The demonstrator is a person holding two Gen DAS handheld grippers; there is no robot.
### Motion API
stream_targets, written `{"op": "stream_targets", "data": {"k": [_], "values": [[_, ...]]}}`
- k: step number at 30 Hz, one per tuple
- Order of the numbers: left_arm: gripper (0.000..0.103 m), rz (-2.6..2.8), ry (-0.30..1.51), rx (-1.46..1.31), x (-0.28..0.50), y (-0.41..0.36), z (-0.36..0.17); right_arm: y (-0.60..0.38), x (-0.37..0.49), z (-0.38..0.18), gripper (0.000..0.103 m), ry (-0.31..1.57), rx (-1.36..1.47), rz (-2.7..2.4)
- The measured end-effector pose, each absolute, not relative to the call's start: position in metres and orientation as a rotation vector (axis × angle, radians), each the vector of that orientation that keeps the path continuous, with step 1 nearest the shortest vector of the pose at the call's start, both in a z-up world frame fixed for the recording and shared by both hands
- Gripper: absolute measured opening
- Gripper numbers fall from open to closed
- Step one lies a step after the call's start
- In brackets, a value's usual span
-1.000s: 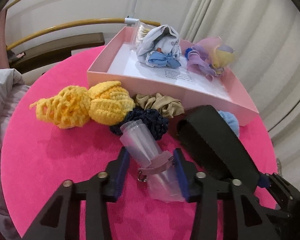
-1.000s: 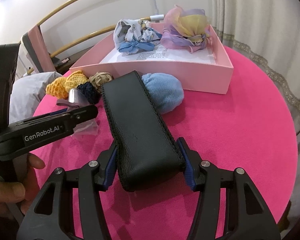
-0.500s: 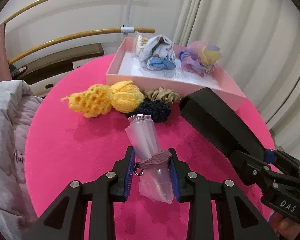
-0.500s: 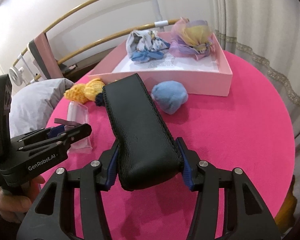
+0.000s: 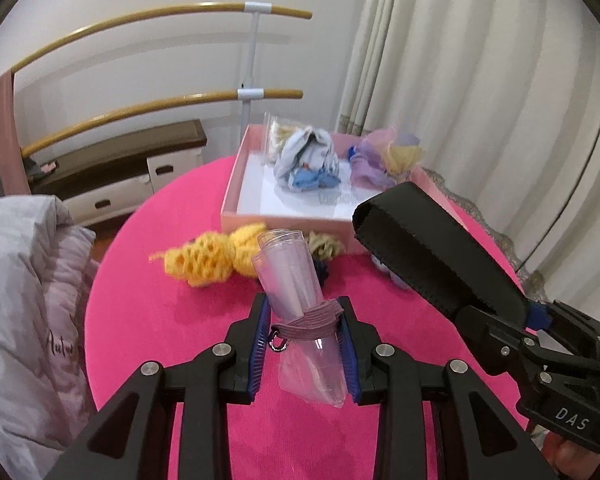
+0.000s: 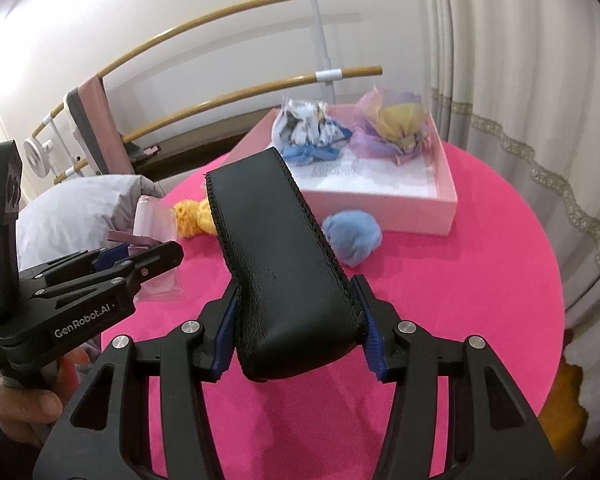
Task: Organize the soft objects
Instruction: 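Carry the black case and plastic tube over the pink box with both tools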
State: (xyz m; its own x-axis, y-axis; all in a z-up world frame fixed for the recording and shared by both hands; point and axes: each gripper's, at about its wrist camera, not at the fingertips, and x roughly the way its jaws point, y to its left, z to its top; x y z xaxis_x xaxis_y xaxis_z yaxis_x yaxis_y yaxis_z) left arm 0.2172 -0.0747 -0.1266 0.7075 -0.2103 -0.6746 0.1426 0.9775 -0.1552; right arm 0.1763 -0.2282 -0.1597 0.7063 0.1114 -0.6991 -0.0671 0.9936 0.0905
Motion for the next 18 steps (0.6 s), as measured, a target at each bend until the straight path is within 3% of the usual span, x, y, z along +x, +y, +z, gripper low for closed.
{"op": "stream_targets", "data": {"k": [18], "values": [[0.029,-0.184,0.659,-0.051,0.269,-0.071,-0.079,-0.253,0.236,-0.093,0.049,0.667,0.064,0.075]]}}
